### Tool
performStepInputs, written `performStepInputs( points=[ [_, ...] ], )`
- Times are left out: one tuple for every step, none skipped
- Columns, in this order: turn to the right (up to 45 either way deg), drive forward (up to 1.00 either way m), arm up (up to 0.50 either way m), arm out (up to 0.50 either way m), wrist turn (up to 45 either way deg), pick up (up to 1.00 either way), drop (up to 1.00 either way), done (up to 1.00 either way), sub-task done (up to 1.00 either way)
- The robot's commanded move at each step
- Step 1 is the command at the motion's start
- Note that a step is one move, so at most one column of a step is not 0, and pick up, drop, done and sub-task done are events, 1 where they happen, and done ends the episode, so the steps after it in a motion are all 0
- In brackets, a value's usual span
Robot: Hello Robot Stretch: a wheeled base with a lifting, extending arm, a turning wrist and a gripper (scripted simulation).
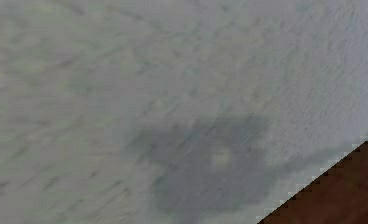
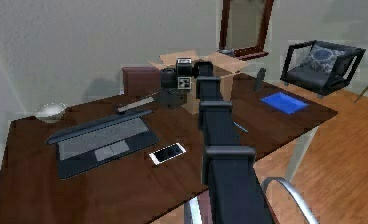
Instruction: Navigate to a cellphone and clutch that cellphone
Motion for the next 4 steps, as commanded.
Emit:
performStepInputs(
  points=[
    [0.0, 0.00, 0.00, 0.00, 18.0, 0.00, 0.00, 0.00, 0.00],
    [0.0, 0.00, -0.30, 0.00, 0.0, 0.00, 0.00, 0.00, 0.00],
    [0.0, 0.00, 0.00, 0.00, 0.0, 1.00, 0.00, 0.00, 0.00],
    [0.0, 0.00, 0.10, 0.00, 0.0, 0.00, 0.00, 0.00, 0.00]
  ],
)
